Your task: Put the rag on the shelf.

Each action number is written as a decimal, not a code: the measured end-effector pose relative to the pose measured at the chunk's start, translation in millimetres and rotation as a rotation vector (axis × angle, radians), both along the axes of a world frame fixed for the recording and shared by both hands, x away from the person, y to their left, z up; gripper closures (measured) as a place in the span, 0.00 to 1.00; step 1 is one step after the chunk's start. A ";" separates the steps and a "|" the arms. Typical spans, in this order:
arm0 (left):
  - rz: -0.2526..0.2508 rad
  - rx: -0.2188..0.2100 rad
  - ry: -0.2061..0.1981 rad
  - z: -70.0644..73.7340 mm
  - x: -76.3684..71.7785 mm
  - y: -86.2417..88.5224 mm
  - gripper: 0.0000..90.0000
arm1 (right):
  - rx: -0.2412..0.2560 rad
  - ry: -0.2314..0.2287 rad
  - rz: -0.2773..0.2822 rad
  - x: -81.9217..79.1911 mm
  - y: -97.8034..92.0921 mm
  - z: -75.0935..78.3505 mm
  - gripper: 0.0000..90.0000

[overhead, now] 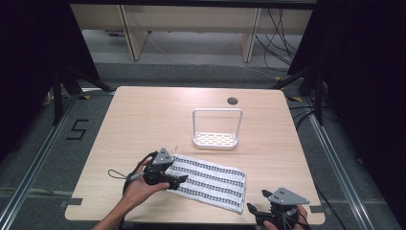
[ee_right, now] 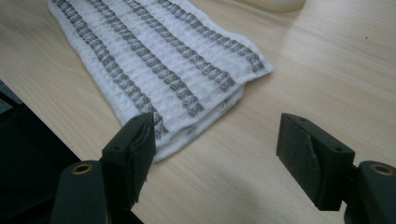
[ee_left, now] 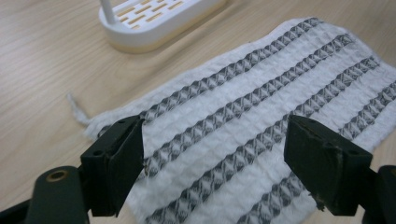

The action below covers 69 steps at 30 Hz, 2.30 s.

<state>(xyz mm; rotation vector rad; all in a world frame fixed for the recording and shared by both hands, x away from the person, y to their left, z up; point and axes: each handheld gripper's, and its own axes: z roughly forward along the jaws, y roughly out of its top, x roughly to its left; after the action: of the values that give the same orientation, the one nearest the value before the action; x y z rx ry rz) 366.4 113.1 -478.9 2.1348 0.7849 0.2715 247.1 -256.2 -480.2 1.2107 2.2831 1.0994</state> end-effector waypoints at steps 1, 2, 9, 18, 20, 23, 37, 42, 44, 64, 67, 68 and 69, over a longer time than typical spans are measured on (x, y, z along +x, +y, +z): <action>-0.002 0.001 0.000 0.7 1.4 -3.4 0.22 | -0.002 0.004 0.009 0.2 0.4 0.1 0.33; -0.002 0.001 0.000 0.7 1.4 -3.4 0.22 | -0.002 0.004 0.009 0.2 0.4 0.1 0.33; -0.043 -0.001 -0.005 5.2 10.9 -29.1 0.20 | -0.022 -0.015 0.042 -0.1 5.9 -0.7 0.35; -0.114 0.025 -0.004 5.3 22.6 -56.4 0.22 | -0.047 0.000 0.071 -2.3 15.3 -5.4 0.36; -0.143 0.031 0.001 4.6 27.0 -68.6 0.23 | -0.051 0.003 0.081 -2.6 17.0 -6.9 0.36; -0.176 0.049 0.003 3.9 30.6 -80.7 0.24 | -0.056 0.011 0.092 -3.0 18.5 -8.0 0.36; -0.263 0.053 0.032 -1.5 39.5 -122.5 0.30 | -0.072 0.026 0.099 -2.0 23.4 -11.6 0.38; -0.300 0.060 0.038 -2.8 41.2 -135.6 0.30 | -0.080 0.018 0.114 -1.1 26.1 -13.2 0.39; -0.332 0.076 0.044 -4.3 42.7 -144.5 0.31 | -0.082 0.020 0.123 -0.8 28.6 -14.8 0.40; -0.445 0.124 0.068 -14.9 50.7 -184.9 0.36 | -0.111 0.034 0.109 3.5 34.9 -20.5 0.44; -0.441 0.130 0.082 -19.3 54.5 -188.0 0.36 | -0.108 0.032 0.104 3.9 33.9 -20.4 0.44; -0.441 0.130 0.082 -19.3 54.5 -188.0 0.36 | -0.108 0.035 0.104 4.2 34.2 -20.8 0.44; -0.457 0.153 0.088 -21.5 54.7 -190.3 0.37 | -0.106 0.040 0.099 4.2 34.8 -21.1 0.44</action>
<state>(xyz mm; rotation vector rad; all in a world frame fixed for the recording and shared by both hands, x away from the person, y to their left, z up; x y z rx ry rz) 421.0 -77.2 -500.4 2.4128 0.3123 -0.0055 251.4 -221.4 -501.3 1.0986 2.4218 0.9814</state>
